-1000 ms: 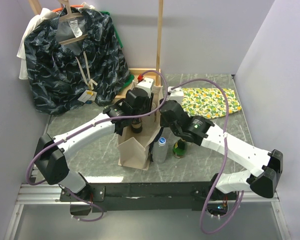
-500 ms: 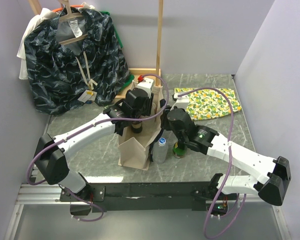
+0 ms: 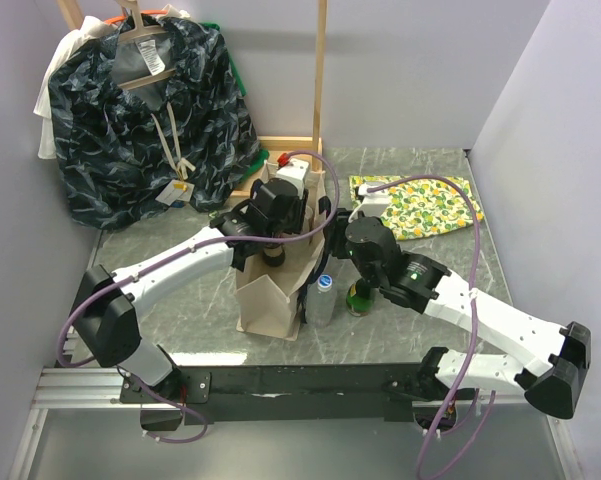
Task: Place the beverage into the canvas bag
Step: Place the drink in the canvas bag.
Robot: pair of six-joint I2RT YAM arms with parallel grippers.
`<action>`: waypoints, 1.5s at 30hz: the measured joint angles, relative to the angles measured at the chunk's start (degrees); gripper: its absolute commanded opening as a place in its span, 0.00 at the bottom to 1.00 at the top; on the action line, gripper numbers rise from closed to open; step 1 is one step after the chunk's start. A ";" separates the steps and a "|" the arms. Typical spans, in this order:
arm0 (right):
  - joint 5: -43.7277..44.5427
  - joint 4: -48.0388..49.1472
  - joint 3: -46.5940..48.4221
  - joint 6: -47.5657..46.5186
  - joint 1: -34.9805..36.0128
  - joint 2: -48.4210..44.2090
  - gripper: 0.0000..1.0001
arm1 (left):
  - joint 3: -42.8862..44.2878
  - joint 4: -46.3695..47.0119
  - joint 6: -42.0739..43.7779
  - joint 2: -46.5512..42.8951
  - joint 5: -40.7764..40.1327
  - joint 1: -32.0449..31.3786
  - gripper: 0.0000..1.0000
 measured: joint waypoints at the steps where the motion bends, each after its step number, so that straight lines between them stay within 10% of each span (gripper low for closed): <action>1: 0.04 0.00 0.00 0.00 0.00 -0.31 0.50 | -0.15 0.02 -0.04 0.13 0.02 0.00 0.01; 20: 0.13 -0.55 0.31 0.00 0.00 -0.76 0.51 | -1.40 1.42 -1.27 1.20 -0.28 0.00 0.06; 30: 0.15 -0.96 0.76 0.00 0.00 -0.76 0.51 | -1.40 2.49 -1.73 1.68 -1.22 0.00 0.37; 45: 0.15 -1.29 0.98 0.02 0.00 -0.74 0.52 | -3.37 2.54 -3.02 1.03 -1.84 -0.55 0.57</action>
